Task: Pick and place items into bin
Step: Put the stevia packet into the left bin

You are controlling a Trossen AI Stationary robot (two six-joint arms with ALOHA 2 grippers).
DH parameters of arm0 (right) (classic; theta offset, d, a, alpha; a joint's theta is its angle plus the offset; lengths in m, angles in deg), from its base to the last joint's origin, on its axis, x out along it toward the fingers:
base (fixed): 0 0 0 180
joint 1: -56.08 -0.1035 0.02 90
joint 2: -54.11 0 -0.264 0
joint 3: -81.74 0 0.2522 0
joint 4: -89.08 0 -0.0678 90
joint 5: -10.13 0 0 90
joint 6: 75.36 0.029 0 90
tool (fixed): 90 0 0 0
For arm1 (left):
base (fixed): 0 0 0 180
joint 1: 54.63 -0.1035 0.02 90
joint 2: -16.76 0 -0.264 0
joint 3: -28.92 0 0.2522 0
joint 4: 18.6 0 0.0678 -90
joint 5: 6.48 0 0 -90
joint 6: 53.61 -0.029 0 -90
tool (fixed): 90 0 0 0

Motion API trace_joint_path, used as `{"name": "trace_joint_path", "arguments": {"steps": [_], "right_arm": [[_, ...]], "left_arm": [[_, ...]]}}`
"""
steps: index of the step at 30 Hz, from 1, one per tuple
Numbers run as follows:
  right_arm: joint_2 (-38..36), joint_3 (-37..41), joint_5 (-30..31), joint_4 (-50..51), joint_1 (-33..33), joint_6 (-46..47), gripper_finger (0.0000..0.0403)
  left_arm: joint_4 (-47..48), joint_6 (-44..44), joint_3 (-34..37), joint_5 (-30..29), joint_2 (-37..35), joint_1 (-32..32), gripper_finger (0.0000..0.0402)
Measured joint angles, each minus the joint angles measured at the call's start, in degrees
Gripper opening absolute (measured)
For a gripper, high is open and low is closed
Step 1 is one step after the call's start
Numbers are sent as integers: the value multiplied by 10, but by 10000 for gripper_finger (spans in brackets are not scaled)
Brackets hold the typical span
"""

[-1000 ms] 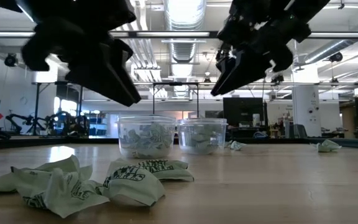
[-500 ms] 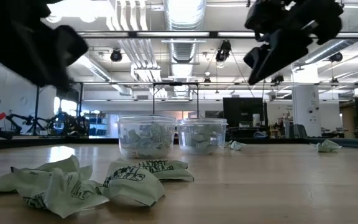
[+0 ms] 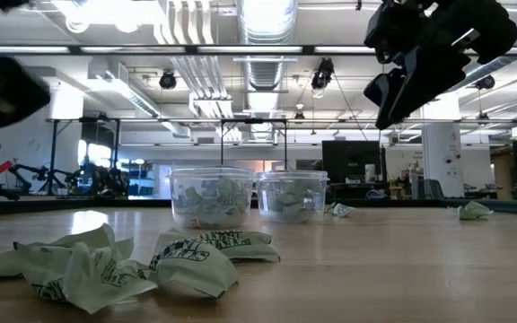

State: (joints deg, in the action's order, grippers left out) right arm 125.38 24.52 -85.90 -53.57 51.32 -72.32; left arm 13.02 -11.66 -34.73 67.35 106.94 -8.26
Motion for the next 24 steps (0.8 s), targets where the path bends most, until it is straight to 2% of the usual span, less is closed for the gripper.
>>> {"name": "trace_joint_path", "arguments": {"steps": [5,12,20,24], "right_arm": [[0,3,0,-1,0,0,128],[0,5,0,-1,0,0,121],[0,6,0,-1,0,0,120],[0,6,0,-2,0,0,120]], "left_arm": [[-13,17,-11,35,46,3,128],[-9,25,-25,41,81,3,128],[1,27,-26,46,75,2,128],[75,48,-59,30,63,3,128]]}}
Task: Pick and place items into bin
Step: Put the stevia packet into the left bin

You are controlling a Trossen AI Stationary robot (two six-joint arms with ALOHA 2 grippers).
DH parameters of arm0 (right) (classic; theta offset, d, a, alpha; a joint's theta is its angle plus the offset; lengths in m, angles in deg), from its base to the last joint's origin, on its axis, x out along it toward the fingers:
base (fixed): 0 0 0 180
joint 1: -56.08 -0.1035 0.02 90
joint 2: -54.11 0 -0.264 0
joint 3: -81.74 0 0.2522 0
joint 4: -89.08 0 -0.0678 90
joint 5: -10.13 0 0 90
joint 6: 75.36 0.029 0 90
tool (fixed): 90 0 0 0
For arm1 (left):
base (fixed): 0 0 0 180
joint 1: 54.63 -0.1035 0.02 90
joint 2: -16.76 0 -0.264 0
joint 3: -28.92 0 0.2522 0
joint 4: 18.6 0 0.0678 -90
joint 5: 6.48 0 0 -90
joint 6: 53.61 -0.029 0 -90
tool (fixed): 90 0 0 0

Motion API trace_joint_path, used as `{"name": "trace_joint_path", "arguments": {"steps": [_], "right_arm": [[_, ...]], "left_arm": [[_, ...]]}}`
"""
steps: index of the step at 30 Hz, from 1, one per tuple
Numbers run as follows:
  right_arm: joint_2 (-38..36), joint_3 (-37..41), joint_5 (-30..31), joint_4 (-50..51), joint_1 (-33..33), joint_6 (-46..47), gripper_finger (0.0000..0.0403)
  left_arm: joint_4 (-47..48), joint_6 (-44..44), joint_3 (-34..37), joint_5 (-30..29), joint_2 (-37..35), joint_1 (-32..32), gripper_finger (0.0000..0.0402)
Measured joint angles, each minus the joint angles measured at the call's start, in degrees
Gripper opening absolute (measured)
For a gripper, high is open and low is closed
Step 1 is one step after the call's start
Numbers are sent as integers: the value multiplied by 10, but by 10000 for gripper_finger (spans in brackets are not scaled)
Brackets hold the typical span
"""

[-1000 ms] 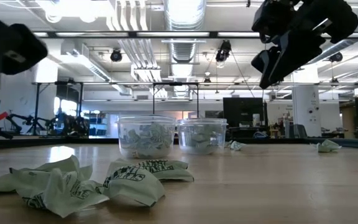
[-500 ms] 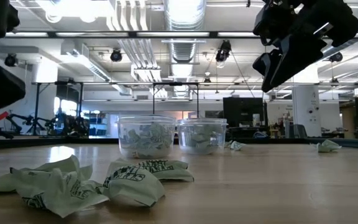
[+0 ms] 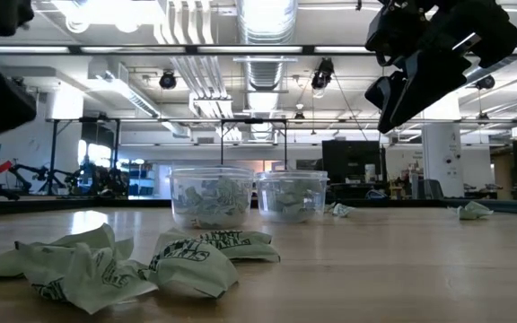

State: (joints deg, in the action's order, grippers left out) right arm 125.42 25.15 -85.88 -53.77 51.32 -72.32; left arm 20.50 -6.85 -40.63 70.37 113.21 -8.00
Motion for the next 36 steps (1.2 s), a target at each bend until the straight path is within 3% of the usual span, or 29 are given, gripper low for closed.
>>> {"name": "trace_joint_path", "arguments": {"steps": [5,15,36], "right_arm": [[0,0,0,-1,0,3,118],[0,8,0,-1,0,11,118],[0,9,0,-2,0,11,110]], "left_arm": [[125,105,-52,-12,-2,0,127],[126,202,-33,29,-1,0,128],[22,198,29,36,-1,0,128]]}}
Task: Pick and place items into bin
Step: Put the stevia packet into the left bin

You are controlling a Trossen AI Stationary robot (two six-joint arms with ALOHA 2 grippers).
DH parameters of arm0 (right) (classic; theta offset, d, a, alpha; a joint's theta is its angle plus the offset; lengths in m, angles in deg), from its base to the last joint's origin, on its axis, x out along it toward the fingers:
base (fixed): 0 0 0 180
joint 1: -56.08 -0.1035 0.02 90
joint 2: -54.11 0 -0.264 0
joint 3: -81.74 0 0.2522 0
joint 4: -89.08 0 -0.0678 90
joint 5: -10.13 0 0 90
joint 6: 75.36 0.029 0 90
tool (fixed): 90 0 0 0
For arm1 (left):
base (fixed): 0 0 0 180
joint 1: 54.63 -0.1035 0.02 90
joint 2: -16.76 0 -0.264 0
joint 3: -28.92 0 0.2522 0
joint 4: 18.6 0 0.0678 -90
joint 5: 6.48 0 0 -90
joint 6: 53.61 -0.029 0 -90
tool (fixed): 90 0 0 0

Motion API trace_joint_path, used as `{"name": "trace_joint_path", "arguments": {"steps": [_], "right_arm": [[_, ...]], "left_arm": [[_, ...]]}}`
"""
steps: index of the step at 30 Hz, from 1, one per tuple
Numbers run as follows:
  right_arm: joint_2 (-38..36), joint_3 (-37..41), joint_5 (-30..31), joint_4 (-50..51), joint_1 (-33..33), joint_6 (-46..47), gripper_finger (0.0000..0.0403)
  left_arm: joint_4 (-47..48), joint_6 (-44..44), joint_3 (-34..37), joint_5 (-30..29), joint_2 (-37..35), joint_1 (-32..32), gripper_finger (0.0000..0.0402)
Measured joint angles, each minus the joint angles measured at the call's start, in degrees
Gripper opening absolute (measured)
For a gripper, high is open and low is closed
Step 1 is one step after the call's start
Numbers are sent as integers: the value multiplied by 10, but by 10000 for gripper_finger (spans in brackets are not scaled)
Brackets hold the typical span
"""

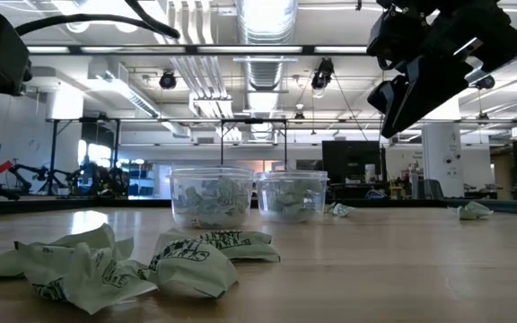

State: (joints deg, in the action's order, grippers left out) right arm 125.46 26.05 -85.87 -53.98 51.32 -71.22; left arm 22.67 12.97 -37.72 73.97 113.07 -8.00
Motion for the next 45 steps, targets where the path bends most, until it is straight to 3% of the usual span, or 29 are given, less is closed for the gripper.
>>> {"name": "trace_joint_path", "arguments": {"steps": [8,20,28,35,45], "right_arm": [[0,0,0,-1,0,0,104],[0,0,0,-1,0,0,101],[0,0,0,-2,0,-3,97],[0,0,0,-7,0,-3,90],[0,0,1,-10,0,-3,89]], "left_arm": [[1,-28,0,1,0,0,122],[1,-58,1,3,0,0,13],[10,-125,-15,-3,-1,-2,3],[5,-278,-47,-89,-18,-26,3],[-2,-506,-73,-316,-25,-93,4]]}}
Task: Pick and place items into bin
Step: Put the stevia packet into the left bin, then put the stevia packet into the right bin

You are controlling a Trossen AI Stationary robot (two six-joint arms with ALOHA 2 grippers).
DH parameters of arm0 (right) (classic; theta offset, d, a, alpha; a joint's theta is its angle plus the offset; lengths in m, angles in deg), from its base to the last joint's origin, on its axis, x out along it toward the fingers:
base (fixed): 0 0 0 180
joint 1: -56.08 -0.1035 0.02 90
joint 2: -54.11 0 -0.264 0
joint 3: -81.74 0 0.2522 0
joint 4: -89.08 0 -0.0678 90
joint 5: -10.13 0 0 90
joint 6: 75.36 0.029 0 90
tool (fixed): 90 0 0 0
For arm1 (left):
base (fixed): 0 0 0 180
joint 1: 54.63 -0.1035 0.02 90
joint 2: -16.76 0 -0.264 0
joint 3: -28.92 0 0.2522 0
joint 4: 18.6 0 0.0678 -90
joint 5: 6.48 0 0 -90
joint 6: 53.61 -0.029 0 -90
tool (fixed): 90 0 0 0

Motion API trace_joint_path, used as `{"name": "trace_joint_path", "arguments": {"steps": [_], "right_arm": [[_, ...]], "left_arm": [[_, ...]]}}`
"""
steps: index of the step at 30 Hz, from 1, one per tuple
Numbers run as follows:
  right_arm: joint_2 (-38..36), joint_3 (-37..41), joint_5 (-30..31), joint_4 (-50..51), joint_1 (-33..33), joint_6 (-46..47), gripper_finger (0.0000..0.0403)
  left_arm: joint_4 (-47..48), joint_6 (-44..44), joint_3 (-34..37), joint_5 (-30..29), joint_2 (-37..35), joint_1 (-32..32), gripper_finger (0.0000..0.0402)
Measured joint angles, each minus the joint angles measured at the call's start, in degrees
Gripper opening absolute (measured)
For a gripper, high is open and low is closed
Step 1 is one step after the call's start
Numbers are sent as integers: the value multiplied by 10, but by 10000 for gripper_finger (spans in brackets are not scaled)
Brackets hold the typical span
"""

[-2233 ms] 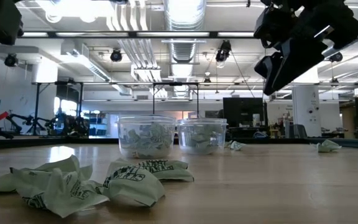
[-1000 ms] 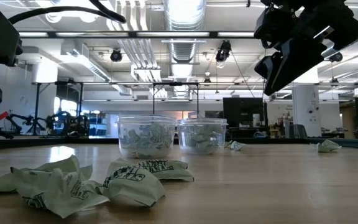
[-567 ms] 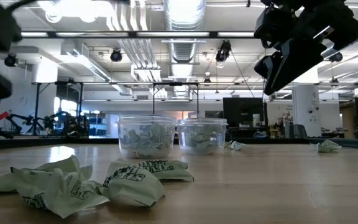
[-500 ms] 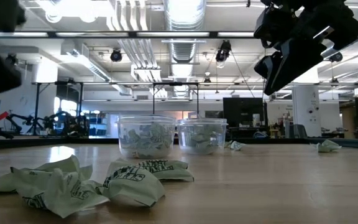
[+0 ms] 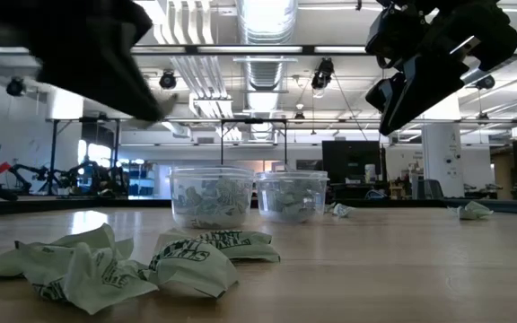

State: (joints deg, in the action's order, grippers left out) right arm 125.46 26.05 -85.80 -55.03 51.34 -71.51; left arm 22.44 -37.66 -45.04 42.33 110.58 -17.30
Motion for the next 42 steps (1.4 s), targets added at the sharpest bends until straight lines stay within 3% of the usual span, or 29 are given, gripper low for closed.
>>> {"name": "trace_joint_path", "arguments": {"steps": [6,12,25,35,42], "right_arm": [[0,0,0,0,0,-1,84],[0,0,0,0,0,-8,89],[0,0,0,0,0,-10,77],[0,3,3,-4,0,-11,84],[0,33,138,-36,1,-35,73]], "left_arm": [[-10,-51,1,-18,0,-68,4],[-50,-104,7,24,0,-125,4],[-58,-108,19,90,-1,-183,6],[-58,-109,21,94,-1,-186,76],[-55,-139,17,59,-1,-186,89]]}}
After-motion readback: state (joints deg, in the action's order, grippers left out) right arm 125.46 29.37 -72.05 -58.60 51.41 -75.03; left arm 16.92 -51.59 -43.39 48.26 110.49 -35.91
